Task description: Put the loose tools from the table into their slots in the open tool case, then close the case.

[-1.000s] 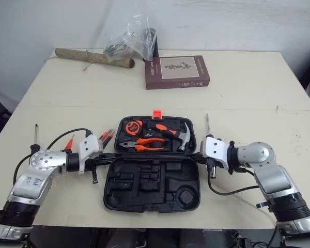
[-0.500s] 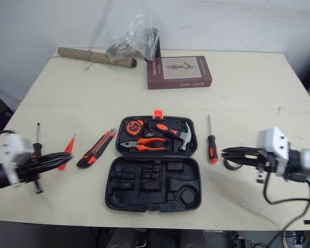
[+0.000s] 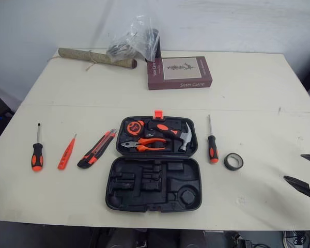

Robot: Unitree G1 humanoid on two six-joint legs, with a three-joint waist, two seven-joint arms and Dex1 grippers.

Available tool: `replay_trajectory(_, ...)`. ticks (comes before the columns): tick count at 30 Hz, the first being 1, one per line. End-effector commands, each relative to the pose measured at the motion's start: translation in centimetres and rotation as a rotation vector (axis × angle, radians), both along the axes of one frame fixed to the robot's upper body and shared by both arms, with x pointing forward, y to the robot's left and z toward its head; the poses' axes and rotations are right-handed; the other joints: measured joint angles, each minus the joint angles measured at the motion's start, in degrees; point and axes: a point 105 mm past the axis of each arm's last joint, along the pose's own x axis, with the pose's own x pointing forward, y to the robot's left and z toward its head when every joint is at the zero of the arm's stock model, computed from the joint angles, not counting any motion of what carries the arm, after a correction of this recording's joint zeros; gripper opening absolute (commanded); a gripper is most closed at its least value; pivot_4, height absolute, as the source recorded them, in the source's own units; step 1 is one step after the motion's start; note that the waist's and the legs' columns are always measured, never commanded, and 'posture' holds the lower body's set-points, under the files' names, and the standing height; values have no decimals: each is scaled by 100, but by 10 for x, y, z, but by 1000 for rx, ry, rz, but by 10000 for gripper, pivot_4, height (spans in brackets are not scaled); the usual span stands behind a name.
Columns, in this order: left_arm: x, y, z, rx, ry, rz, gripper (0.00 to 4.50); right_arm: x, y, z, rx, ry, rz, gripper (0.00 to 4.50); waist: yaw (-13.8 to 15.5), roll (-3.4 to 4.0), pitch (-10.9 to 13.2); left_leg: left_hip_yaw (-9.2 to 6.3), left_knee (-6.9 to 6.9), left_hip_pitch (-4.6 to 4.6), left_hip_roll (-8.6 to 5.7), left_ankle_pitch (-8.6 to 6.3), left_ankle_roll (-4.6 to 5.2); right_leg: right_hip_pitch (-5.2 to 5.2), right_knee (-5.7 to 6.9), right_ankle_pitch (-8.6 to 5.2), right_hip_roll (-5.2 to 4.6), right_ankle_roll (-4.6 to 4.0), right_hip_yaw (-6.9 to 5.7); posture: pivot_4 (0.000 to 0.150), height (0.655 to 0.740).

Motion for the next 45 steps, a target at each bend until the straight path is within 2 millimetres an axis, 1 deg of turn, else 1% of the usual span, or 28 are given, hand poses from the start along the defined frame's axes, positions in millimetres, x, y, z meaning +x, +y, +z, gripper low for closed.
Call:
replay_trajectory(1,7,-10,6,6,-22,-59,44438,4,-2,12,10,-73,-4,45000,-15,0,0,1,0,1,1,-3,-6,0,1,0,0,0,1,1500,7400)
replay_trajectory(3,20,-21,7,-7,-36,-112,44438,12,10,12,33,-90,42,45000,-47,3,-1,0,0,2,3,-5,-9,0,1,0,0,-1,2,1500,7400)
replay_trajectory(5,38,-37,12,-22,-54,-176,44438,25,30,17,72,-126,112,45000,-75,2,-1,-1,0,2,7,-5,-15,0,3,-2,1,-3,8,1500,7400)
replay_trajectory(8,61,-59,16,-10,-22,-224,44438,41,59,26,132,-182,202,45000,-106,1,-1,-4,0,0,13,-2,-22,0,5,-2,10,-5,42,1500,7400)
replay_trajectory(11,81,-81,25,-77,-38,-223,44438,49,91,36,203,-221,306,45000,-108,3,0,-1,0,0,13,11,0,-2,12,-2,17,-5,50,1500,7400)
replay_trajectory(13,91,-94,31,-159,-47,-203,44438,49,114,43,253,-240,401,45000,-105,3,0,0,-1,-2,15,12,2,-2,29,-2,22,-5,51,1500,7400)
replay_trajectory(14,94,-98,32,-181,-43,-195,44438,49,121,44,267,-239,424,45000,-106,3,0,-1,-1,-2,15,12,2,-1,31,-2,23,-5,50,1500,7400)
replay_trajectory(17,104,-109,28,-291,13,-78,44438,48,153,60,347,-290,547,45000,-99,3,0,0,0,0,16,14,5,-1,35,-2,28,-5,53,1500,7400)
replay_trajectory(19,110,-121,24,-350,52,-43,44438,44,173,68,385,-325,628,45000,-91,3,0,-3,0,1,16,18,5,0,41,-2,31,-5,57,1500,7400)
replay_trajectory(21,116,-134,19,-381,86,-10,44438,40,190,71,409,-335,692,45000,-83,2,0,-4,1,2,15,21,4,-2,47,-2,32,-4,63,1500,7400)
replay_trajectory(22,120,-140,17,-390,93,7,44438,35,200,73,411,-347,754,45000,-79,1,0,-4,1,2,13,21,4,-4,49,-2,33,-4,65,1500,7400)
replay_trajectory(24,128,-152,11,-438,96,34,44438,32,213,77,409,-355,834,45000,-46,0,-1,-5,2,0,10,21,3,-4,49,-2,39,-4,65,1500,7400)
replay_trajectory(26,132,-158,1,-424,140,62,44438,30,220,79,402,-357,887,45000,7,-3,-1,-3,6,-1,3,22,4,-5,52,-2,58,-4,67,1500,7400)
replay_trajectory(29,136,-152,-16,-435,151,145,44438,33,226,82,401,-371,921,45000,30,-8,-2,6,9,0,6,23,4,-10,52,-2,74,-3,84,1500,7400)
replay_trajectory(31,139,-155,-25,-429,187,155,44438,34,226,80,402,-365,923,45000,47,-10,-3,8,10,0,15,24,1,-10,47,-1,94,-3,98,1500,7400)
replay_trajectory(33,140,-156,-28,-407,200,169,44438,33,227,76,401,-349,927,45000,51,-11,-3,10,10,-1,27,27,-7,-11,43,-2,113,-4,113,1500,7400)
replay_trajectory(36,143,-158,-31,-421,195,173,44438,31,226,71,397,-330,924,45000,78,-13,-4,12,11,-1,33,29,-11,-13,44,-2,117,-5,120,1500,7400)
replay_trajectory(39,145,-159,-38,-465,205,184,44438,28,227,68,398,-324,930,45000,87,-13,-4,13,12,-1,34,29,-12,-13,43,-2,119,-5,123,1500,7400)
replay_trajectory(42,144,-162,-48,-516,235,186,44438,24,231,70,420,-331,953,45000,87,-13,-5,15,12,1,35,28,-14,-14,44,-2,119,-5,125,1500,7400)
replay_trajectory(45,140,-161,-58,-527,272,196,36649,19,236,70,430,-330,992,45000,81,-12,-5,19,12,4,36,29,-16,-16,47,-3,120,-7,129,1500,7400)
